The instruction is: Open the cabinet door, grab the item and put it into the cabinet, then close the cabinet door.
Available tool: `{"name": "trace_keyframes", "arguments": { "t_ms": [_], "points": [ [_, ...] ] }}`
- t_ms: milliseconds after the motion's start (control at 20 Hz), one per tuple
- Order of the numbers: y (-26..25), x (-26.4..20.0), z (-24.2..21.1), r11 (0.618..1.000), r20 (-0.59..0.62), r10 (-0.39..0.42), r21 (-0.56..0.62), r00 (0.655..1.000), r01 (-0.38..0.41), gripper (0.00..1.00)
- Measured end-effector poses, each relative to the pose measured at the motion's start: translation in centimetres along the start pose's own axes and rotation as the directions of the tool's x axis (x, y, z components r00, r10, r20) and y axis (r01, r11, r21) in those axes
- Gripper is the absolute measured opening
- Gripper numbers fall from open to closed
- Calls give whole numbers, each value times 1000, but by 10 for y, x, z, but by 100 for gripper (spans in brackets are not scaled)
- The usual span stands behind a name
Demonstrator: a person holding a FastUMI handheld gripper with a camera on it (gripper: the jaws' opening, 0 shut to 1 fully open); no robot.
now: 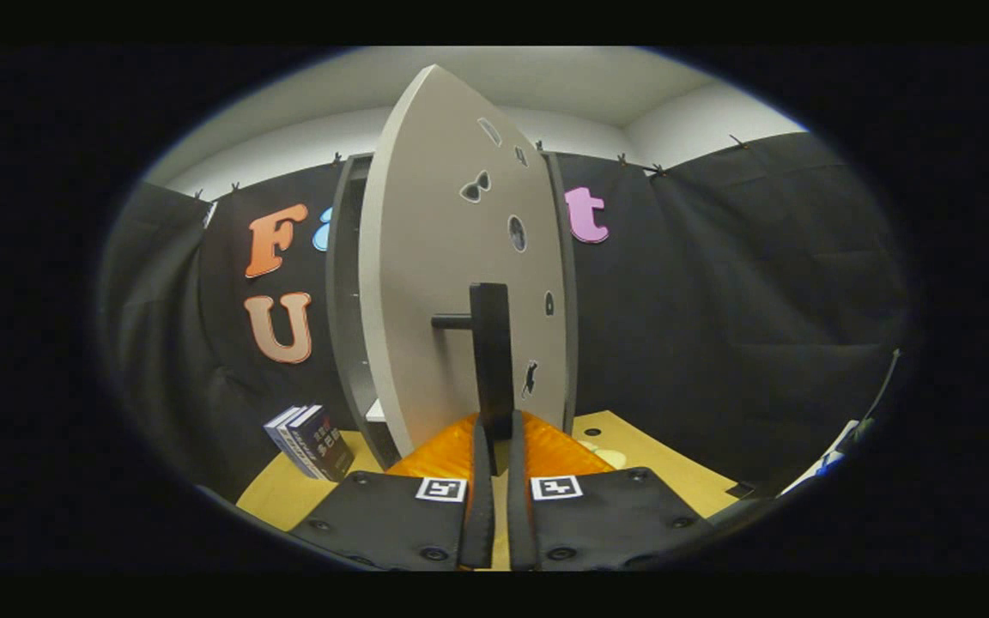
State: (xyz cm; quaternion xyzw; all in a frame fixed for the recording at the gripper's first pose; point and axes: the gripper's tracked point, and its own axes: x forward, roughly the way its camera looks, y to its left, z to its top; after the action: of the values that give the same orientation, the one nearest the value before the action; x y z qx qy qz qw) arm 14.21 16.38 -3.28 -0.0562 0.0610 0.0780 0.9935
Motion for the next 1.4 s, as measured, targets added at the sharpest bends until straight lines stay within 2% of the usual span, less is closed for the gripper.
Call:
{"name": "trace_keyframes", "arguments": {
  "t_ms": [650, 850, 1050, 1200, 1400],
  "points": [
    [-46, -14, 3, 990, 3, -132, 55, 991, 132, 11],
    [-68, -21, 0, 973, -3, -221, 73, 975, 220, 10],
    [-92, -33, 5, 939, 36, -338, 77, 941, 334, 9],
    [-85, -30, 8, 938, 70, -344, 79, 936, 339, 9],
    [-60, -23, -5, 956, 57, -289, 64, 956, 285, 10]
  ]
}}
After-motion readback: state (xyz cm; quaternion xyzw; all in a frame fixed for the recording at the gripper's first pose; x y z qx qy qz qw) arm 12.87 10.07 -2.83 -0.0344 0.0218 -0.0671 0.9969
